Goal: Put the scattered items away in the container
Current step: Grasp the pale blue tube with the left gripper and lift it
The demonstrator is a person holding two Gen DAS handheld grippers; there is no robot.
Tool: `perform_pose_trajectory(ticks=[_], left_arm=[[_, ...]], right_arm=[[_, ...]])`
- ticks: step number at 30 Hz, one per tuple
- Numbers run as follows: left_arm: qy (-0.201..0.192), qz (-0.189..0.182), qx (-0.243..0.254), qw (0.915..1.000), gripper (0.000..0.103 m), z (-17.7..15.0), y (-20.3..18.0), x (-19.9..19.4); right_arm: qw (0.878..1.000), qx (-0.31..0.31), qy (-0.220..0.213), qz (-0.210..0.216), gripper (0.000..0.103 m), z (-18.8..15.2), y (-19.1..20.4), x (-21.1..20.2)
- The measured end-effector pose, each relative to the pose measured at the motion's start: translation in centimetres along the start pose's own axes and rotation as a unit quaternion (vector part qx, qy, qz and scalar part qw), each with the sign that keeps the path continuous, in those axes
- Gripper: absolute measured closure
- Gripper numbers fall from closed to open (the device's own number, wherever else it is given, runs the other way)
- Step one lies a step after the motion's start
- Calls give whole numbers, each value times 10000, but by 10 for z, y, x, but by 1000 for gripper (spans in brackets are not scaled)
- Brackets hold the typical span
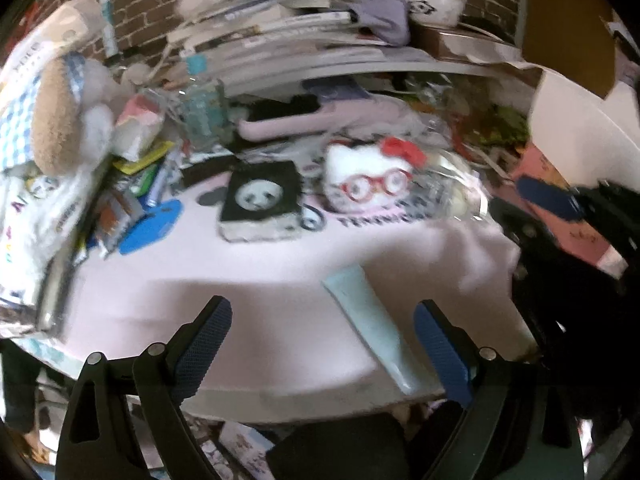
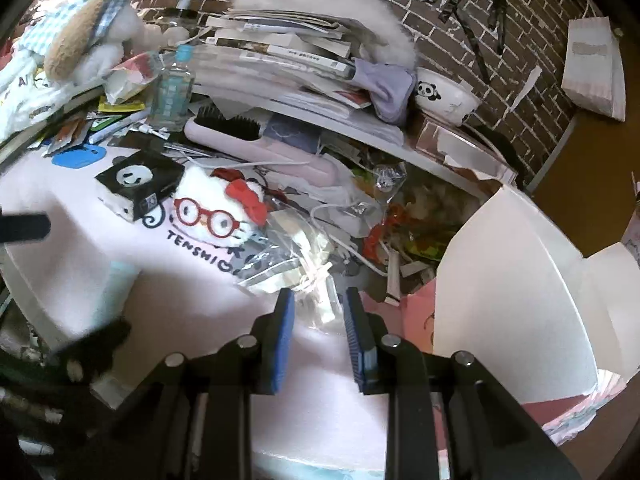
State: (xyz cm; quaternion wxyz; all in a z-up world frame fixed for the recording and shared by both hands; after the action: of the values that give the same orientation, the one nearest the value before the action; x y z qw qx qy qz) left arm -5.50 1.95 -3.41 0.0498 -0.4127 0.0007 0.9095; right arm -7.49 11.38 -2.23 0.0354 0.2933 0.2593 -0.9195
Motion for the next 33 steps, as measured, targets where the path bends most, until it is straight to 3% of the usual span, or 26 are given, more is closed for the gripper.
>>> perform_pose_trajectory(ticks=[5,7,12,21,24,33], left_arm=[[116,-49,150,9998,42,-9,-6,3],[105,-122,95,9998,62,-7,-3,4],[95,-94,-76,9999,81,4,11,11],[105,-266,33,9996,82,-4,13,4],[98,-248,5,9996,90,-3,14,4],[4,-363,-79,9993,91,4,14,6]], right_arm=[[10000,21,-66,47,81,2,0,-3],[9999,38,-79,68,81,3,0,-4],[9999,60,-96,113,81,4,0,-4],[9997,66,-86,201,81,4,3,-5],[9997,58,-90,227,81,4,6,-4],[9996,64,-86,250,81,3,7,-4]])
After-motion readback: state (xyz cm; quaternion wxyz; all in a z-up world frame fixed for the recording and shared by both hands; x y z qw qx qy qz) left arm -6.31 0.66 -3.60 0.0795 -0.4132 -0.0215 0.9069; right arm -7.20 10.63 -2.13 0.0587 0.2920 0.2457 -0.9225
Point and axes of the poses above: each gripper's, at about its wrist camera, not at the fingertips, and x roughly the way its jaws point, y to its left, z to its top, the point moved 2 cm from there along x, roughly the way its jaws point, and after that the axes turned 3 degrees about -z, right-handed, at the moved point
